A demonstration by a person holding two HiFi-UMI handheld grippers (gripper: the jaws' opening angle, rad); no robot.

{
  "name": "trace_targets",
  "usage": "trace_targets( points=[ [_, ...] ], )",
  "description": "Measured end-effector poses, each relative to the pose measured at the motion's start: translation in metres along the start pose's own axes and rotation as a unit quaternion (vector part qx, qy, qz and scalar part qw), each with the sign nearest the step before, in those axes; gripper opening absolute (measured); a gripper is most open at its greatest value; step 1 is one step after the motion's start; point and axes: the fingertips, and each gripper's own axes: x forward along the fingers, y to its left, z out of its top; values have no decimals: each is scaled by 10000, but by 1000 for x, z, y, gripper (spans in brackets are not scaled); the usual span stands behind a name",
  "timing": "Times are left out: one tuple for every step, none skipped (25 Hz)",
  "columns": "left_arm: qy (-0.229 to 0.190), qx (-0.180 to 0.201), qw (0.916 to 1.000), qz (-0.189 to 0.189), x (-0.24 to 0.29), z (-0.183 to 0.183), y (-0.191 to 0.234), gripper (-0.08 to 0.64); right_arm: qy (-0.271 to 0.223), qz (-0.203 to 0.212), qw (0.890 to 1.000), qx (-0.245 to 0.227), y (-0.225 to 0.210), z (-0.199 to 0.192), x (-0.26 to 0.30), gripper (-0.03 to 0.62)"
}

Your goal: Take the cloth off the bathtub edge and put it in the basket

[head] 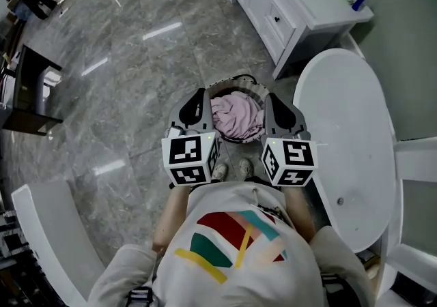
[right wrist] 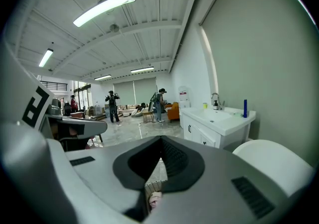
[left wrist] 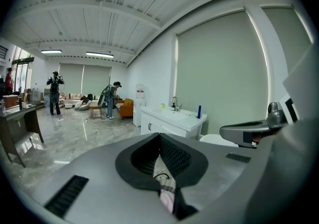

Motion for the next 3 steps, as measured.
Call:
trace_targets(
  points=[
    [-3,-13,10000,2,1,0,1,19,6,0,10000,-4,0,0,1,12],
    [-5,-24,10000,4,1,0,2,19,14,0,10000,-8,0,-1,2,12],
    [-6,-35,10000,7,2,0,3,18,22,0,10000,-10,0,-1,3,12]
  ],
)
